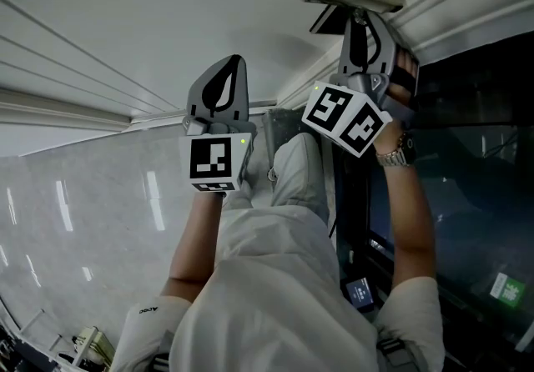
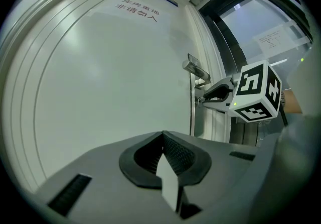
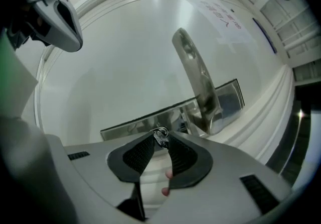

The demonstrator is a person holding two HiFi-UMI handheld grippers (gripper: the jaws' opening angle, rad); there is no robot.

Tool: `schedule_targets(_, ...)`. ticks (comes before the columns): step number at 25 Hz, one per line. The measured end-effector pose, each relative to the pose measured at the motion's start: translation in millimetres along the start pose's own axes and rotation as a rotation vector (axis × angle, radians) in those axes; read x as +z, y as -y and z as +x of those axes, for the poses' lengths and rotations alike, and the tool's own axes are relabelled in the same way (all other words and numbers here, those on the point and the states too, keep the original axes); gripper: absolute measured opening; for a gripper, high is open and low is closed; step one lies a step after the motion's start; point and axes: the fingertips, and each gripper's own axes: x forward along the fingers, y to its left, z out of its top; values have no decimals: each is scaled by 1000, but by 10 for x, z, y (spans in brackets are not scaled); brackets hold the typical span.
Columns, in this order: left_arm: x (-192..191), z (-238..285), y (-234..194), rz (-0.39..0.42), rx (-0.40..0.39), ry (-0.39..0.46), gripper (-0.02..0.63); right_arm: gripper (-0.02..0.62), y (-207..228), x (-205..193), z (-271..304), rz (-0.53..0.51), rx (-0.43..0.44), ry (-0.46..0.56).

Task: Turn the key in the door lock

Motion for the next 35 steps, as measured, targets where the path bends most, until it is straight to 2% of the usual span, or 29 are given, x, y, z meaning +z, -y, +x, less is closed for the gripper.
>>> schedule_targets(3,9,-24,-18,-2,8,2,8,89,21,5,-10,82,-3,-5)
schedule_targets(20,-11,-77,-39,-12,19,4,8,89,80,-2,-5,400,23,34)
schedule_targets(23,-16,-91,-62,-13,26,3,8,89,79,-7,-5,455,47,30)
schedule_targets(28,-14,-102,-68,-9,27,3,8,77,103,-3,8,608,97,48)
schedule_targets(35,-18,-102,-69,-7,27,1,8,72,101,2,5,574,99,41)
